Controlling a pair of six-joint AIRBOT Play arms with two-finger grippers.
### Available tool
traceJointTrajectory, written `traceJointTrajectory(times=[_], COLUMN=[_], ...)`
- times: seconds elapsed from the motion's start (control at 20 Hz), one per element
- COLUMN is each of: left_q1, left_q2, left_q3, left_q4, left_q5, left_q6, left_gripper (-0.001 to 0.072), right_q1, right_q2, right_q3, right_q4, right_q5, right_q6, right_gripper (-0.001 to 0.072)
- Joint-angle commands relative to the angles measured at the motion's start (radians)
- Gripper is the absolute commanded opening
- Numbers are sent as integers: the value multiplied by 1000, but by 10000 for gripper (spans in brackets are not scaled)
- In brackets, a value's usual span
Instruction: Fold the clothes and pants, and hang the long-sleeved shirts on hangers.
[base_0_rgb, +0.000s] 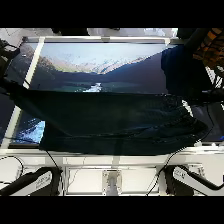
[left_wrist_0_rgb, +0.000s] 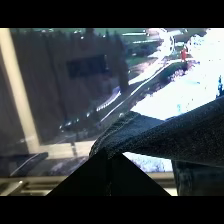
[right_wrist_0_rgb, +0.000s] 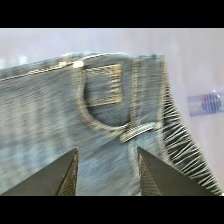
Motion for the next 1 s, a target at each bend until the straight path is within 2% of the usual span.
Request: traceJointTrajectory(times=[0.0, 0.35, 0.7, 0.75, 0.85, 0.9, 0.95], left_q1=[38, 26, 25, 25, 25, 25, 25], left_q2=[-126, -261, -310, -314, -324, -331, -341], left_q3=[1, 1, 0, 0, 1, 0, 1], left_q4=[-40, -116, -146, -158, -182, -211, -235], left_q5=[122, 204, 203, 203, 203, 202, 198], left_q6=[-1, -2, -2, -2, -1, -1, -1], left_gripper=[29, 30, 30, 30, 30, 30, 29], right_q1=[0, 51, 70, 72, 82, 90, 97], right_q2=[-145, -435, -558, -565, -572, -572, -572], right_q3=[56, 241, 264, 264, 264, 264, 267], right_q4=[-55, -114, -150, -151, -146, -146, -145], right_q5=[-65, -65, -59, -58, -58, -65, -71], right_q6=[66, 140, 171, 171, 167, 166, 166], right_gripper=[404, 402, 392, 366, 130, 44, 14])
